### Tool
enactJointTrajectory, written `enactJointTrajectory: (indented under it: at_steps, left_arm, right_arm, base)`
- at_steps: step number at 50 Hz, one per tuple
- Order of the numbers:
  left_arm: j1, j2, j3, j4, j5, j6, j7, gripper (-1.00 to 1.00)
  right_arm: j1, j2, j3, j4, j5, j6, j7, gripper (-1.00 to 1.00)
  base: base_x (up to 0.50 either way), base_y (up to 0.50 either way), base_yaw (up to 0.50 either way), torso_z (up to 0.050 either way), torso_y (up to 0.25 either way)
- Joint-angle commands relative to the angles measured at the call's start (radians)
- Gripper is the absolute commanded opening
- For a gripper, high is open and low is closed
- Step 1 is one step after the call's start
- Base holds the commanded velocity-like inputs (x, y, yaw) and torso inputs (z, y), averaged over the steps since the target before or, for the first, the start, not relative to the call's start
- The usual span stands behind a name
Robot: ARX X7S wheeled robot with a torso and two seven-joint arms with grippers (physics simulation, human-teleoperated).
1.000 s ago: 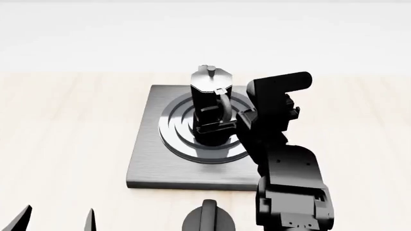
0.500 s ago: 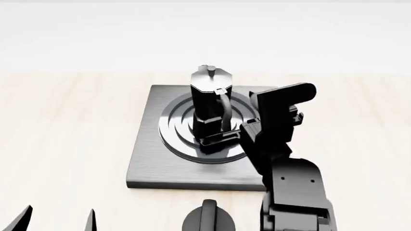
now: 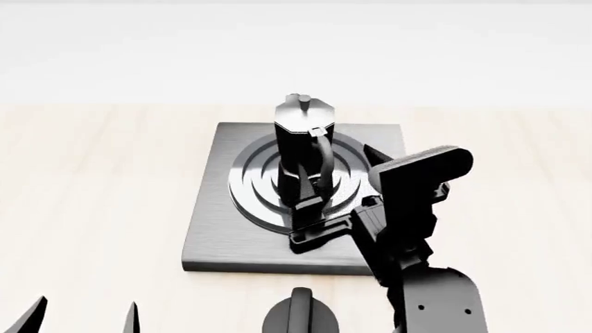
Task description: Put the moka pot on the stove.
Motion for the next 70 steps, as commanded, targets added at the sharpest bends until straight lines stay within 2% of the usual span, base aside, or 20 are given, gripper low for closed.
enactJointTrajectory:
  at_steps: [1, 27, 70]
  left_arm:
    - [0.002, -0.002, 0.004, 0.004, 0.001, 0.000, -0.002, 1.00]
    - [-0.004, -0.003, 0.003, -0.006, -0.006, 0.008, -0.003, 1.00]
    - [0.004, -0.012, 0.015, 0.016, 0.000, 0.007, -0.015, 1.00]
  right_arm:
    - [-0.128, 0.015, -0.011, -0.281, 0.030, 0.100, 0.010, 1.00]
    - [-0.295, 0.060, -0.015, -0.721, 0.111, 0.208, 0.045, 1.00]
    - [-0.480, 0.118, -0.012, -1.041, 0.208, 0.198, 0.078, 1.00]
  base:
    - [0.00, 0.00, 0.00, 0.000, 0.000]
    - [0.00, 0.00, 0.00, 0.000, 0.000]
    - [0.00, 0.00, 0.00, 0.000, 0.000]
